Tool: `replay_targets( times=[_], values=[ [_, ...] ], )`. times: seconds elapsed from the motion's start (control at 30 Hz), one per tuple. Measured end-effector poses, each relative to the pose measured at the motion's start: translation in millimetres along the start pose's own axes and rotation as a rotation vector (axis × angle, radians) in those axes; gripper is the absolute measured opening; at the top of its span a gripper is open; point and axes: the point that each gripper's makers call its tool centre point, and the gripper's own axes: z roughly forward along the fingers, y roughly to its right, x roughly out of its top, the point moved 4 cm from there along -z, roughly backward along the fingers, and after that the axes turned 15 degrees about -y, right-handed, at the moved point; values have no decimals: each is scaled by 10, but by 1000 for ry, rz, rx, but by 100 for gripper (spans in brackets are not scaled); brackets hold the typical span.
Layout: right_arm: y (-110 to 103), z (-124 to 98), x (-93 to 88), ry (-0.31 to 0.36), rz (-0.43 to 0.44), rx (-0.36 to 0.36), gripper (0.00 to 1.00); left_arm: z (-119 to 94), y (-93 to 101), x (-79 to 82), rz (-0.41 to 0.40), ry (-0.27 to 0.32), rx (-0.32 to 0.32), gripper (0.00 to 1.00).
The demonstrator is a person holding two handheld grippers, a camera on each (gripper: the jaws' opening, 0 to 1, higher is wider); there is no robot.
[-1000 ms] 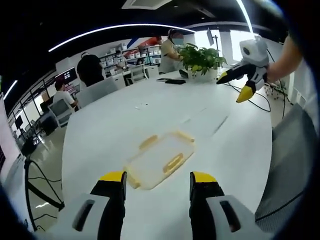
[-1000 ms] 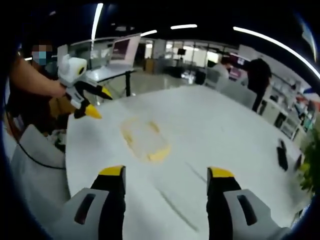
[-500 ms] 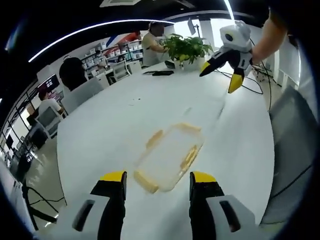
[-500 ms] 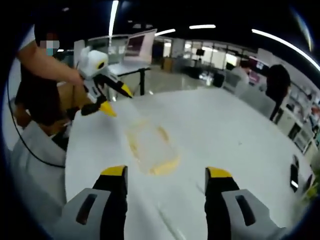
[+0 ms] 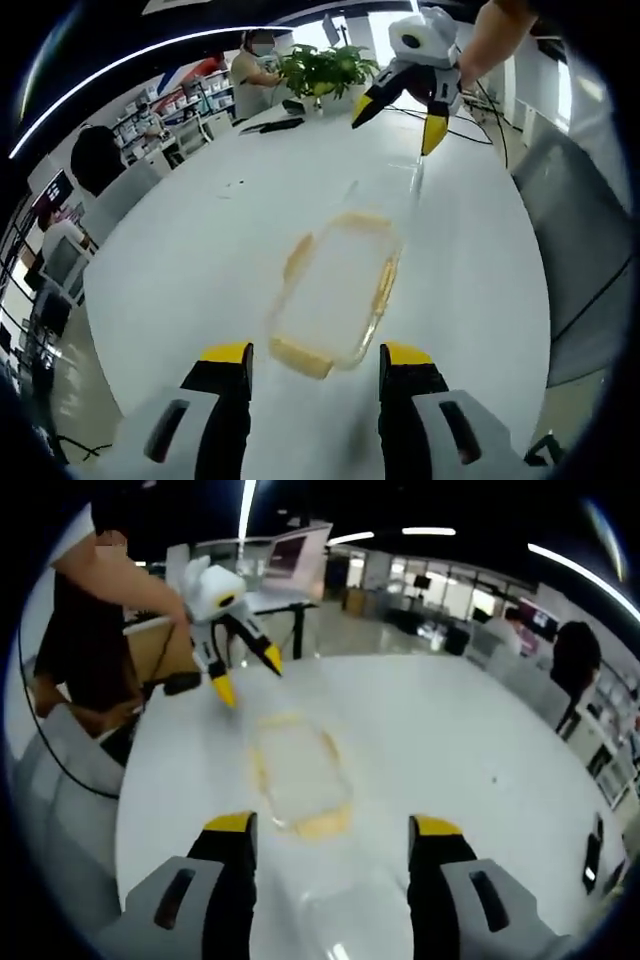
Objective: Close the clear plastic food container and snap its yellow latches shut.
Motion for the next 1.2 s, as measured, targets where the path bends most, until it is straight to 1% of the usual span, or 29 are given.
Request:
replay_targets(
  times=[0.03,0.1,0.23,0.33,0.43,0.5,0.53,0.57,0.63,0.67,0.7,0.77,0.83,0.9,0.97,1.2],
  values=[
    [-8,31,6,-3,-7,8,57,21,-10,-12,31,-11,-10,46],
    [-20,91,3,-15,-20,20,57,60,-45,-28,55,-28,-16,46],
    [-44,219,-18,-42,-60,36,57,116,-111,-17,95,-32,-29,45],
    [-59,290,-22,-52,-74,46,57,168,-146,-10,125,-33,-49,45],
    [-71,357,-34,-71,-108,64,56,215,-149,-13,170,-36,-77,45],
    [-75,398,-42,-82,-130,72,56,241,-143,-25,190,-40,-102,45],
    [-82,428,-49,-96,-147,87,56,259,-134,-37,205,-43,-120,45],
    [-85,449,-53,-104,-162,93,56,271,-135,-40,209,-39,-128,45],
    [-94,501,-65,-124,-195,118,55,310,-138,-75,217,-57,-151,45],
    [-104,537,-79,-140,-230,140,54,332,-138,-88,225,-59,-162,45],
    [-119,561,-94,-153,-244,163,52,349,-146,-100,226,-65,-164,44],
    [-109,614,-106,-165,-268,175,51,382,-154,-115,241,-71,-168,44],
    [-106,665,-126,-185,-273,195,51,416,-155,-121,244,-74,-181,43],
    [-81,712,-130,-199,-297,194,51,440,-151,-126,253,-80,-186,43],
    [-52,751,-130,-208,-304,196,50,470,-146,-130,264,-81,-198,43],
    [4,854,-120,-223,-288,217,48,550,-153,-174,281,-92,-226,42]
  ],
)
